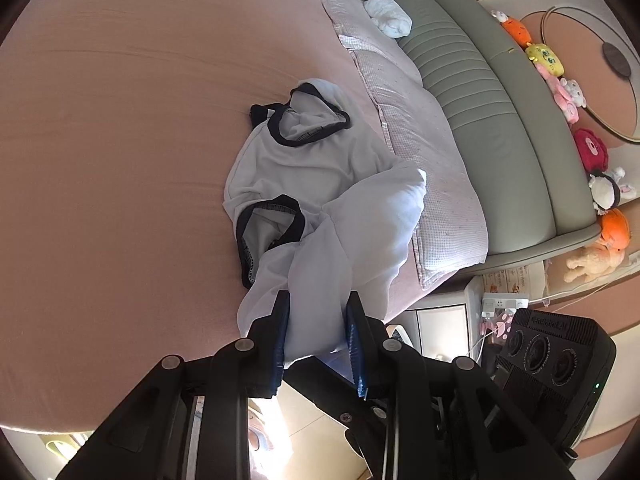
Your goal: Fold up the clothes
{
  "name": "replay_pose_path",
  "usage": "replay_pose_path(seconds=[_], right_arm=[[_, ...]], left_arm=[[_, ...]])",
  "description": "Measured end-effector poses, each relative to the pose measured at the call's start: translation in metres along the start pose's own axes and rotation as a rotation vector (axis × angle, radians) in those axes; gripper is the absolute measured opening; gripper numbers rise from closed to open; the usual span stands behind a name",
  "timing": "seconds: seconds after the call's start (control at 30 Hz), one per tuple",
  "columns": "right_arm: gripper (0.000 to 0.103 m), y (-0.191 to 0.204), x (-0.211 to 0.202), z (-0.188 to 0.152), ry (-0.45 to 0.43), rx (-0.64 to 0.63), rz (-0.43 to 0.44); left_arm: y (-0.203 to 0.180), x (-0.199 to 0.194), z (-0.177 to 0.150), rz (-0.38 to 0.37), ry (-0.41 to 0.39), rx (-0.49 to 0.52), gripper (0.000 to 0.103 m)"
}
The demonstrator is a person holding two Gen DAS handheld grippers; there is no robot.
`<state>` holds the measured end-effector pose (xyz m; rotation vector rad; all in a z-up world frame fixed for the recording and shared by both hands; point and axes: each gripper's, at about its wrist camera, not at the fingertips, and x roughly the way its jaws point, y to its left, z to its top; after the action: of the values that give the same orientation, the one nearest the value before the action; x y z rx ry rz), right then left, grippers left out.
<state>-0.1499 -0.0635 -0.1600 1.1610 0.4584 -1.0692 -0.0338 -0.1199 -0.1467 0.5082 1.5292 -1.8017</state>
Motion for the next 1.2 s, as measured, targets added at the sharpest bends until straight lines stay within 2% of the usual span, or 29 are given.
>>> replay_pose_path(seconds=[0.27, 0.67, 0.87, 0.97, 1.1, 1.2], right_arm=[[0.015, 0.058, 0.026, 0.001, 0.047, -0.088, 0.01], [0.015, 0.128, 0.08, 0.011, 0.126, -0.2, 0.025], [0.015, 0.116, 0.058, -0.027, 0.139, -0.23, 0.034], [0.015, 0.124, 0.072, -0.007, 0.155, -0.218, 0.039], [0.016, 0.13, 0.077, -0.006, 0.169, -0.232, 0.004], [0.018, 0.132, 0.08, -0.009, 0.205, -0.238, -0.052]], left_arm=[[0.025, -0.045, 0.006, 0.067, -0.038, 0.028, 0.023], [0.082, -0.089, 0.015, 0.063, -0.091, -0.1, 0.023], [0.085, -0.096, 0.016, 0.104, -0.099, -0.083, 0.023], [0.088, -0.1, 0.015, 0.114, -0.102, -0.087, 0.023], [0.094, -0.104, 0.013, 0.128, -0.112, -0.101, 0.023], [0.105, -0.107, 0.015, 0.127, -0.121, -0.17, 0.025]])
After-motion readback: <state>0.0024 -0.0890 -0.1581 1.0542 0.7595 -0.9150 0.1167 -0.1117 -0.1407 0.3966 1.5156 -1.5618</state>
